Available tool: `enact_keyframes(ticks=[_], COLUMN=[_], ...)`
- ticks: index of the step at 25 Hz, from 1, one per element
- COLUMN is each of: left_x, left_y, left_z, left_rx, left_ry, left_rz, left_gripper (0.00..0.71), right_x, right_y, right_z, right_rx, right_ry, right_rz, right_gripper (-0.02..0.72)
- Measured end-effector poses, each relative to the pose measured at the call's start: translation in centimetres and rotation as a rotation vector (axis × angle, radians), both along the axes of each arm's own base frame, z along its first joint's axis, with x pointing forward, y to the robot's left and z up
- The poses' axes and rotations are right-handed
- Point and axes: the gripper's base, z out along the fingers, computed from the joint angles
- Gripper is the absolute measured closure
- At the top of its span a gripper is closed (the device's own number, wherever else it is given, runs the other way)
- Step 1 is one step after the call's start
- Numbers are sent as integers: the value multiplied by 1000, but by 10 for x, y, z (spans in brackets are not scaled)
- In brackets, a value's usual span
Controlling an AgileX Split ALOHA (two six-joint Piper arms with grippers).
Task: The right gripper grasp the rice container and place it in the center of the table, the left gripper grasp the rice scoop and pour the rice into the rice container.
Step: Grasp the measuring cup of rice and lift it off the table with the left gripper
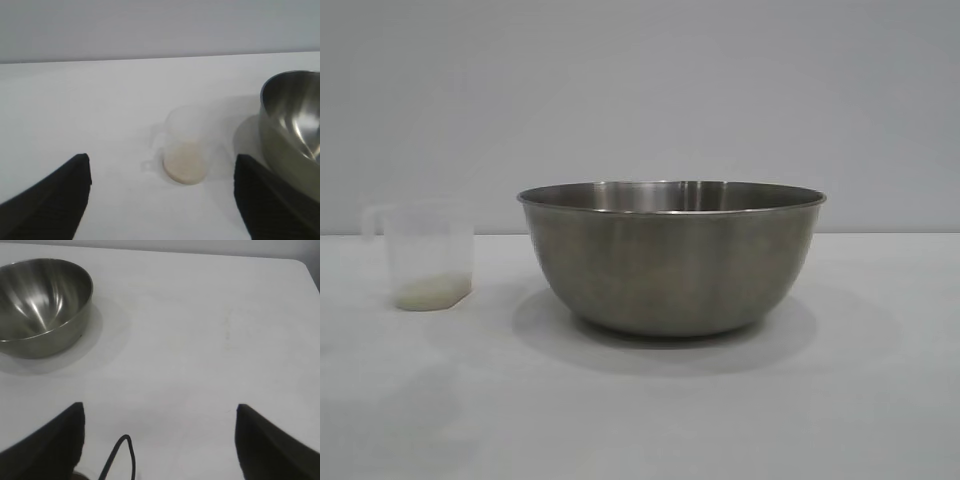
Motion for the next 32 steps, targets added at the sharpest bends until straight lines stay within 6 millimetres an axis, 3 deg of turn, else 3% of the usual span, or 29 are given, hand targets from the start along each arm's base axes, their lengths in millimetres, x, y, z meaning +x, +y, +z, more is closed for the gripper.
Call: enact_keyframes(ticks=[10,19,32], left_x=[16,28,59], left_y=[-6,-4,-2], left_z=[-19,-59,-58], left_rx=[-88,40,64], left_ry=[-8,119,56], left_rz=[-20,-27,16], left_gripper=[192,192,192], right_x=[0,0,0], right_y=[0,0,0], right_z=[0,0,0], right_rx=[0,0,0], right_ry=[0,0,0], right_rz=[0,0,0], right_gripper=[127,127,127])
